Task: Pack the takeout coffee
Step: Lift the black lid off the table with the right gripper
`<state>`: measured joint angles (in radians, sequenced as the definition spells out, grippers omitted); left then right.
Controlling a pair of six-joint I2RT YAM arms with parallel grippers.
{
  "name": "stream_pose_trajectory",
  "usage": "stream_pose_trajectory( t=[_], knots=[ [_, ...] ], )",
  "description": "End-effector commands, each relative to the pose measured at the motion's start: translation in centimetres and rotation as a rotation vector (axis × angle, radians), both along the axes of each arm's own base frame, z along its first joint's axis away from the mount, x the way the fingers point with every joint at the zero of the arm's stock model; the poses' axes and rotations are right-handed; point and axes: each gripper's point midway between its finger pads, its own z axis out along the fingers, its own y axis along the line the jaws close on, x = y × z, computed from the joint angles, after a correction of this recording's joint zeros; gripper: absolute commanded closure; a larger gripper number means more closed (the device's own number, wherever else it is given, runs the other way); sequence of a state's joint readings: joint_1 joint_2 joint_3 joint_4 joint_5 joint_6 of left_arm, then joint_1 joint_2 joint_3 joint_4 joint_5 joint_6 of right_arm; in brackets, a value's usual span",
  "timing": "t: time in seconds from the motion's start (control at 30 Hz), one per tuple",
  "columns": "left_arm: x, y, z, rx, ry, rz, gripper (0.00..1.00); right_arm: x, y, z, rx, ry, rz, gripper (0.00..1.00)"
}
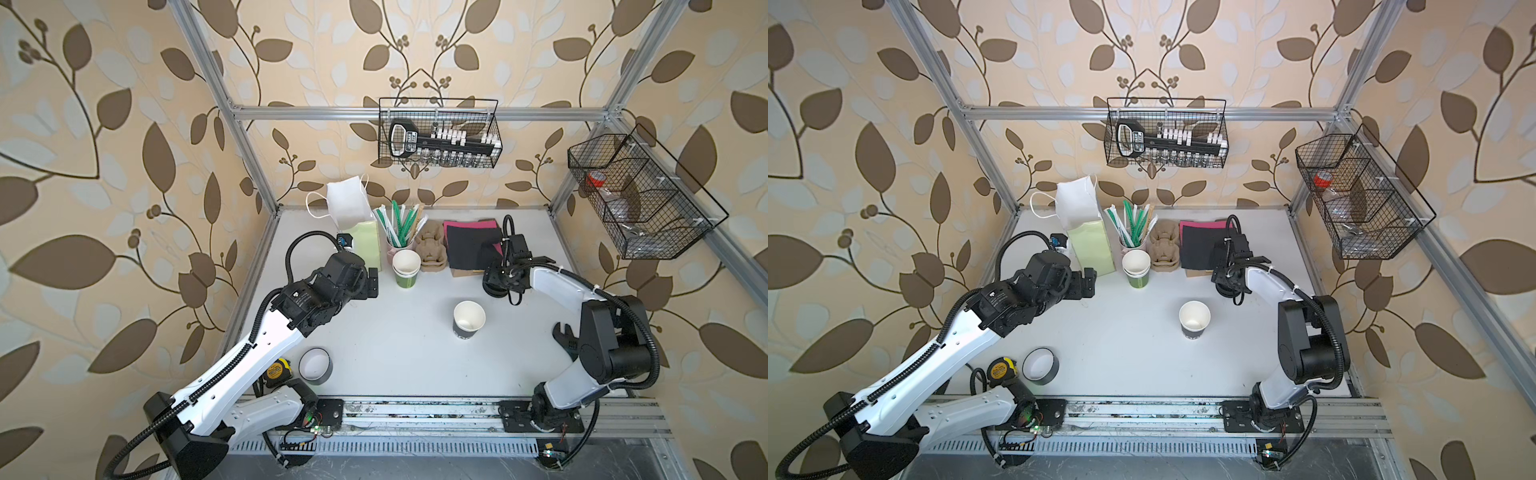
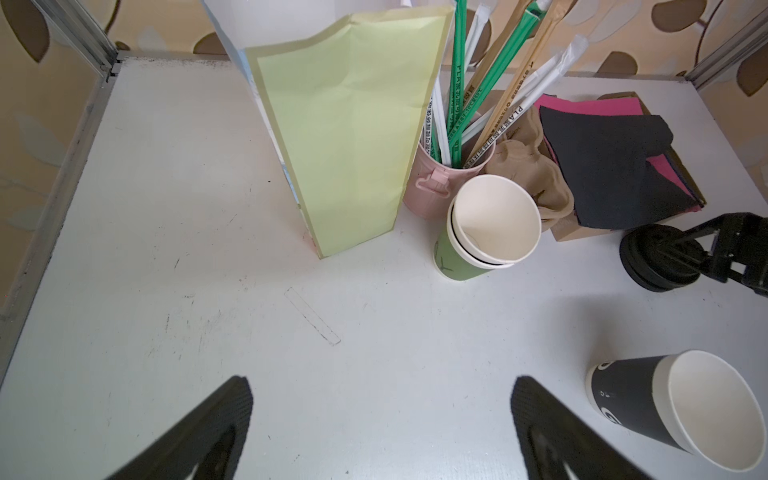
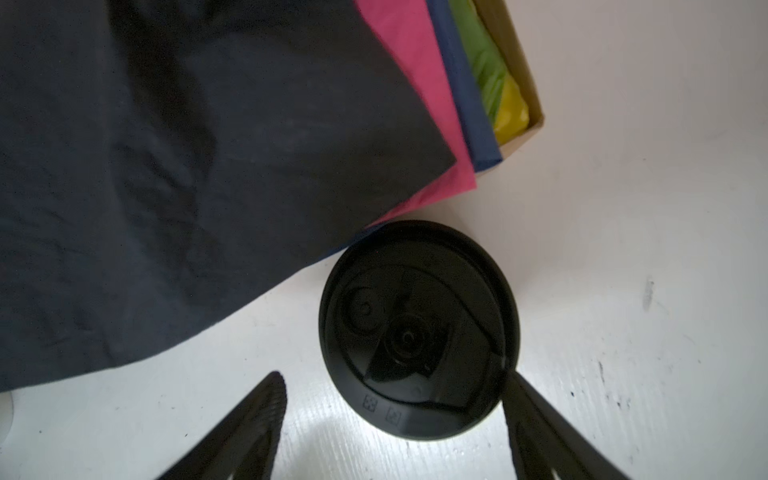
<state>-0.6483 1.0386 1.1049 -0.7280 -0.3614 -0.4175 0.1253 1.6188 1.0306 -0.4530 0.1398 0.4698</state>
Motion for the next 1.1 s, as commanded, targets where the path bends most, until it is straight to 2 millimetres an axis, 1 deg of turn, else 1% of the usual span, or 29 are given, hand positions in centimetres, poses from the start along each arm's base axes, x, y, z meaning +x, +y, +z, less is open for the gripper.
stream_pose_trajectory(
  t=[0.0,0.17,0.33,0.5,0.57,0.73,0.87,1.07],
  knots=[
    [0.5,0.4,0.4,0.027,-0.037,0.014,0.01,0.4,-1.0,0.1,-0.042,0.031,-0.021,0.19],
    [0.5,0.4,0.5,0.029,-0.038,0.012,0.01,0.6,-0.9,-0.1,-0.044,0.057,-0.017,0.19],
    [0.4,0.4,0.6,0.028,-0.040,0.011,0.01,0.6,-0.8,-0.9,-0.057,0.096,-0.001,0.18],
    [0.4,0.4,0.6,0.029,-0.042,0.010,0.01,0.9,0.0,-0.9,-0.068,0.095,0.024,0.15],
    [0.4,0.4,0.6,0.032,-0.040,0.009,0.01,1.0,0.0,-0.8,-0.079,0.095,0.022,0.15],
    [0.4,0.4,0.7,0.033,-0.043,0.007,0.01,1.2,-0.3,-1.0,-0.102,0.103,0.012,0.20],
    [0.4,0.4,0.6,0.035,-0.043,0.006,0.01,1.2,-0.6,-1.3,-0.119,0.118,0.011,0.20],
    [0.4,0.5,0.7,0.035,-0.045,0.007,0.01,1.3,-0.1,-1.2,-0.143,0.116,0.028,0.19]
  ],
)
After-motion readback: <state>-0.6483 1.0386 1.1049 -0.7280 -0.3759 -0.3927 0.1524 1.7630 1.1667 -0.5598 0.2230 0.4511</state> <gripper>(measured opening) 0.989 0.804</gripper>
